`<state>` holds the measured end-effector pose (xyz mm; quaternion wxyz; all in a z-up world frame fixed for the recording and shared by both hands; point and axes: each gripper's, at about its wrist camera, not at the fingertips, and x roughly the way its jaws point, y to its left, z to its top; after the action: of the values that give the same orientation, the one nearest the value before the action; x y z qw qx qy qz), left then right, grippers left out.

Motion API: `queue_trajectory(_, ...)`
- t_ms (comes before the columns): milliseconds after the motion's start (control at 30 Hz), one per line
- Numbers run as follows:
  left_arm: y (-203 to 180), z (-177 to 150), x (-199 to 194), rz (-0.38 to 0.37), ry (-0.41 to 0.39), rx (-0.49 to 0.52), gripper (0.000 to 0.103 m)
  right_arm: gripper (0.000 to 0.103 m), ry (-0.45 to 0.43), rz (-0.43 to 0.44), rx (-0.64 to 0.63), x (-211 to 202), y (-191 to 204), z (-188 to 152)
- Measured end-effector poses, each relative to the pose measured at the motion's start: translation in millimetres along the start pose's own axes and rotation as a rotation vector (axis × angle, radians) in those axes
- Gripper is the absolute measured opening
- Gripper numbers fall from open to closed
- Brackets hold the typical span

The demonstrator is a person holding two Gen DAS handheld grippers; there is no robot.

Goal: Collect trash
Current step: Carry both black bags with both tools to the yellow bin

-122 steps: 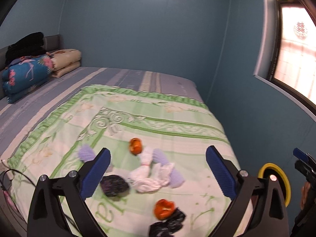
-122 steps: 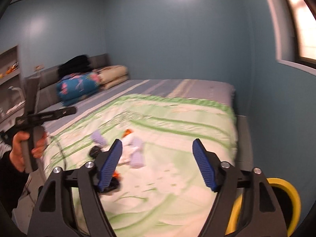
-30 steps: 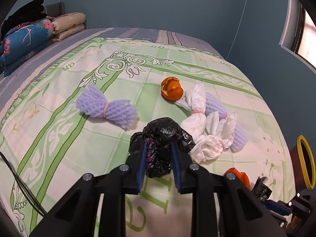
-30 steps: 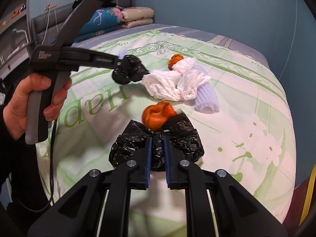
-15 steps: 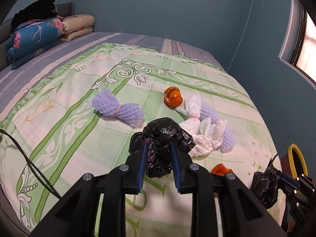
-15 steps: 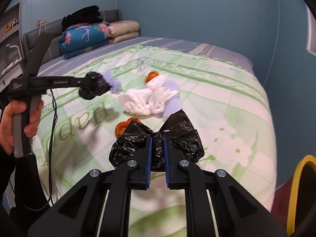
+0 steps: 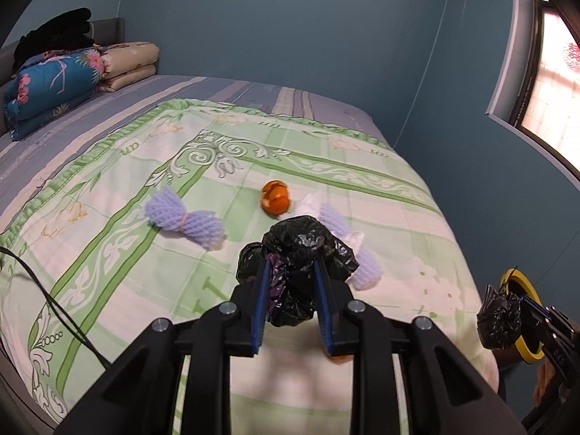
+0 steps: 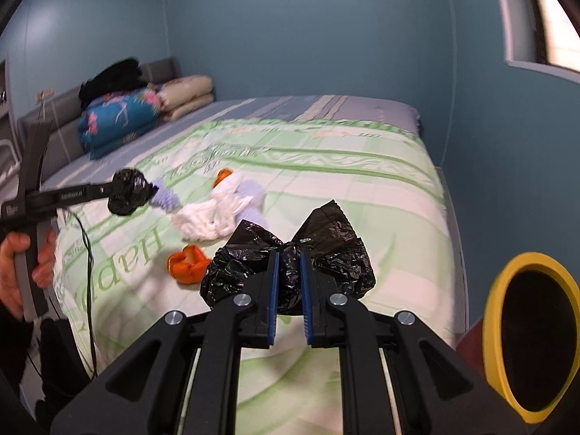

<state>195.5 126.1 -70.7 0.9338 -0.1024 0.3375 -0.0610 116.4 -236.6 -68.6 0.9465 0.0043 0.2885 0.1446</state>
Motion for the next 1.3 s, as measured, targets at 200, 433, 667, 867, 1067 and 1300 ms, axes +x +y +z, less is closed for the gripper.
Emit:
queue_trajectory(200, -43, 5, -3, -0.062, -0.009, 0.043, 0.022, 0.010, -0.052, -0.049, 0.052, -30, -31, 3)
queue_trajectory(433, -99, 6, 5, -0.152, 0.006, 0.097, 0.022, 0.010, -0.082, -0.122, 0.096, -57, -67, 2)
queue_trajectory(667, -162, 4, 18, -0.252, 0.027, 0.165, 0.022, 0.010, -0.110, -0.222, 0.144, -87, -114, -4)
queue_trajectory(867, -224, 0, 33, -0.349, 0.061, 0.233, 0.022, 0.010, -0.117, -0.307, 0.200, -110, -155, -14)
queue_trajectory(1067, -288, -9, 51, -0.430, 0.101, 0.302, 0.022, 0.010, -0.124, -0.409, 0.246, -134, -198, -25)
queue_trajectory(1300, -351, -24, 68, -0.516, 0.148, 0.370, 0.022, 0.010, -0.110, -0.486, 0.304, -148, -239, -39)
